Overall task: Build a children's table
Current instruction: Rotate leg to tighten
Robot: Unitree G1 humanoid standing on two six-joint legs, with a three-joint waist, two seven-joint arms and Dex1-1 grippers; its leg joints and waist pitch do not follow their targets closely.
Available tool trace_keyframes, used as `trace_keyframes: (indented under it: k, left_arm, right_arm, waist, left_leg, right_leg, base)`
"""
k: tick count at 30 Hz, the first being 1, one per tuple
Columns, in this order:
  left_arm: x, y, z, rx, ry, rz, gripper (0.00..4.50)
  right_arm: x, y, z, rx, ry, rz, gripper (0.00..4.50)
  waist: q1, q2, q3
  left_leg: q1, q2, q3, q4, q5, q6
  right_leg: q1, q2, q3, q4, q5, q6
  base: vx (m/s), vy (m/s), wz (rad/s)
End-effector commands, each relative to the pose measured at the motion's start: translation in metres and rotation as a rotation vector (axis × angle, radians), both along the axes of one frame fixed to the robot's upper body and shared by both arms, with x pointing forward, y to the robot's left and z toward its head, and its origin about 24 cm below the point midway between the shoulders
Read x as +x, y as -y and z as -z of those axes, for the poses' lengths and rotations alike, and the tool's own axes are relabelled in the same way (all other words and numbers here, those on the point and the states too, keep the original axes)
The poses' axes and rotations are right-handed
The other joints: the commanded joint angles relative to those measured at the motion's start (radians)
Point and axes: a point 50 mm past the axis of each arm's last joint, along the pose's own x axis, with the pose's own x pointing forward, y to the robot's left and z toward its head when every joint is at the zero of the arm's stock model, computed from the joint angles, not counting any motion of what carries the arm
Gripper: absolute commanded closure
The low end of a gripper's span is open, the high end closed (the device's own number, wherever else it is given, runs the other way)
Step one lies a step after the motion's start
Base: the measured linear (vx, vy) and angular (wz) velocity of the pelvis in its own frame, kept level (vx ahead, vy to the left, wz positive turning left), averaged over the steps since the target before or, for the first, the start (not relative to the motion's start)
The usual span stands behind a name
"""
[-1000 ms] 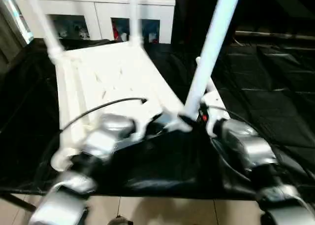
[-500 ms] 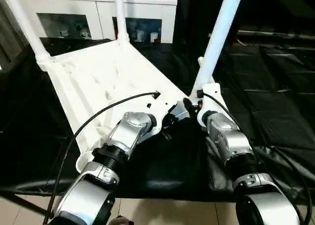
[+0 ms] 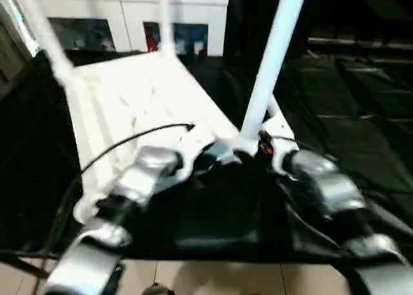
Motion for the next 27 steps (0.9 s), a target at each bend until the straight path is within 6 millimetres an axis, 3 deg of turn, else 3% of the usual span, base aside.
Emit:
trace_keyframes:
  k: [1,8,12,19,27]
  left_arm:
    - [-0.011,0.009,-0.008,-0.076,-0.010,0.149,4.50]
    - [-0.025,0.004,-0.009,-0.086,-0.049,0.259,4.50]
    - [-0.026,0.003,-0.009,-0.082,-0.051,0.256,4.50]
    - [-0.028,0.002,-0.008,-0.075,-0.056,0.260,4.50]
    - [-0.028,0.001,-0.008,-0.067,-0.057,0.256,4.50]
  right_arm:
    - [-0.004,0.002,-0.004,-0.021,-0.002,-0.060,0.05]
    - [-0.012,0.000,-0.008,0.002,-0.011,-0.142,0.05]
    - [-0.012,-0.004,-0.009,0.022,-0.006,-0.167,0.21]
    - [-0.016,-0.007,-0.008,0.053,-0.028,-0.196,0.87]
    - [-0.019,-0.006,-0.007,0.072,-0.036,-0.197,1.46]
  waist:
    - [0.004,-0.011,-0.061]
    - [0.010,-0.010,-0.061]
    - [0.013,-0.013,-0.060]
    - [0.013,-0.014,-0.066]
    - [0.014,-0.013,-0.066]
  left_leg:
    - [0.017,0.047,-0.016,-0.061,-0.185,0.065]
    - [0.019,0.049,-0.013,-0.059,-0.158,0.073]
    - [0.020,0.048,-0.014,-0.061,-0.172,0.063]
    - [0.018,0.046,-0.013,-0.055,-0.128,0.074]
    - [0.019,0.046,-0.013,-0.055,-0.142,0.070]
  right_leg:
    - [0.052,-0.069,0.057,-0.073,-0.132,-0.211]
    - [0.049,-0.068,0.059,-0.066,-0.085,-0.227]
    - [0.050,-0.070,0.058,-0.069,-0.117,-0.224]
    - [0.053,-0.068,0.058,-0.061,-0.055,-0.231]
    - [0.052,-0.068,0.058,-0.062,-0.080,-0.229]
  base:
    - [0.000,0.000,0.00]
    - [0.000,0.000,0.00]
    - [0.000,0.000,0.00]
    - [0.000,0.000,0.00]
    - [0.000,0.000,0.00]
